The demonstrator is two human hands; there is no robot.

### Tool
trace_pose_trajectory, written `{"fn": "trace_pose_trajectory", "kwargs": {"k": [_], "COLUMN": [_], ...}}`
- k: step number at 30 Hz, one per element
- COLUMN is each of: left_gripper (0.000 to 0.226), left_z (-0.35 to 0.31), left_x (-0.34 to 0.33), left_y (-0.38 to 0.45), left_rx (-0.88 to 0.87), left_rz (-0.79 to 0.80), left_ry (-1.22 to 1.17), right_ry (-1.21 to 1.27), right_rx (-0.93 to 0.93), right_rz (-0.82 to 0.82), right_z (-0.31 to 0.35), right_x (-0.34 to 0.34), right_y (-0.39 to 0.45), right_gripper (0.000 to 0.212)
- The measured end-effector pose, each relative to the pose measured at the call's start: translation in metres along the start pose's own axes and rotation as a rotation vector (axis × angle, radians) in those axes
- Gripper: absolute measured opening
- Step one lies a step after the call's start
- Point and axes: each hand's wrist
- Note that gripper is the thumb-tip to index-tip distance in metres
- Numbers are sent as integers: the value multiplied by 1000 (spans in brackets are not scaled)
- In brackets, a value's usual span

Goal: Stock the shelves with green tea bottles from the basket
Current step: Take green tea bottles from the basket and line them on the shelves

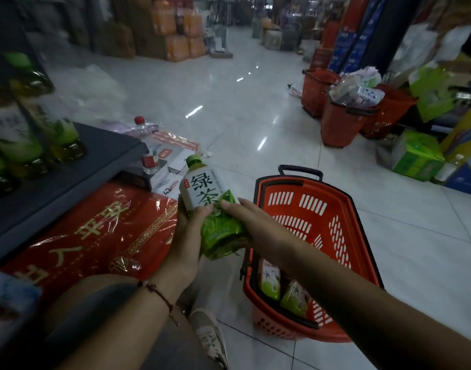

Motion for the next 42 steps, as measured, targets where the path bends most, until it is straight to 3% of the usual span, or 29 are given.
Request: {"fn": "trace_pose_trajectory", "kwargs": {"k": [8,11,16,25,30,37,42], "left_gripper": [76,78,70,79,75,74,80], "left_z": [-117,-169,-245,-366,-414,-465,-491], "left_x": [16,27,41,67,91,138,161], "left_y": [-27,-44,-87,-175,-210,-213,-191], "left_rx": [-192,-212,-275,-546,-689,-927,-967], "left_rz": [28,43,30,-194,-289,-457,-559], "left_ry": [202,294,359,549,564,622,717], "right_ry": [57,64,107,180,131,9,-172], "right_rx": [214,299,391,523,623,788,818], "right_rz": [60,95,187,446,482,604,645], "right_z": [72,103,153,240,277,324,345], "right_x": [-49,-73,-116,-211,-261,-327,-357], "right_y": [-10,-19,-42,-93,-109,-111,-89], "right_gripper": [49,60,40,43,68,51,31]}}
Point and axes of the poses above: each hand's wrist, its own y-axis towards the middle knuckle, its own x-axis out of the back of the hand, z = x × y, and after that the axes turned 5 degrees about -z, right-handed
